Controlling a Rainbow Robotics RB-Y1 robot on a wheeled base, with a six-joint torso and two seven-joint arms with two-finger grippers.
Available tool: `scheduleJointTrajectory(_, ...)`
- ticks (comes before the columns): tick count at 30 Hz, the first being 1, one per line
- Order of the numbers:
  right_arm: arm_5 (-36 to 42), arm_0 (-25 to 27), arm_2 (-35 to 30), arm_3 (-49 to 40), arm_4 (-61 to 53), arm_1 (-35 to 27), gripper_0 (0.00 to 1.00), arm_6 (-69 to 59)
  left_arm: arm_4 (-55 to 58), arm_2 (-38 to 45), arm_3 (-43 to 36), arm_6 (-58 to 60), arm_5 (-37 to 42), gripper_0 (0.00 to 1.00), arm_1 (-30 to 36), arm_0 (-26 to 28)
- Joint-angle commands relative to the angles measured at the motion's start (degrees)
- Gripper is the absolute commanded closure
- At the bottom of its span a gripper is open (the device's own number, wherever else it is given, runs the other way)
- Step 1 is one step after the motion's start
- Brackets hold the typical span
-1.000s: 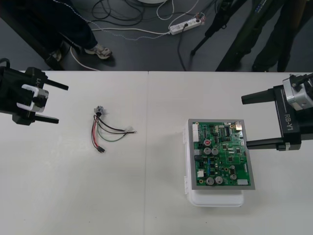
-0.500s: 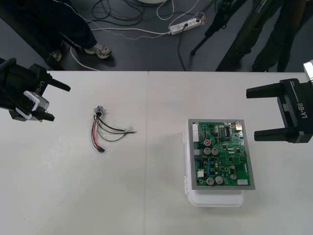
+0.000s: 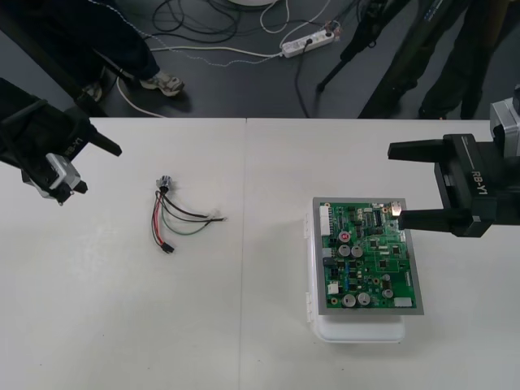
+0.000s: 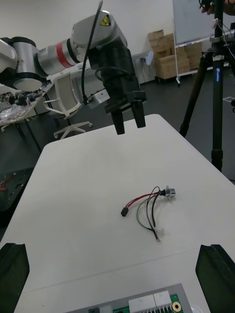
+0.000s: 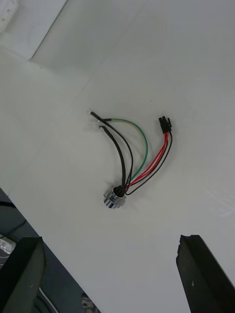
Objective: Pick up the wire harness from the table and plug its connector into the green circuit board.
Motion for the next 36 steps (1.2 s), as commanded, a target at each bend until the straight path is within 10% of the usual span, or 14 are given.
scheduleJointTrajectory(1, 0.0, -0.4, -1.9, -0.5, -0.5, 2.7, 0.00, 1.4, 1.6, -5.5, 4.0, -8.8, -1.8, 0.21, 3.2, -7.6)
scheduleJointTrajectory(36, 0.0, 1.5, 0.5, 3.7, -3.5, 0.1, 0.00, 23.0, 0.0, -40.5, 11.9, -22.7, 7.3, 0.00, -0.1, -35.1)
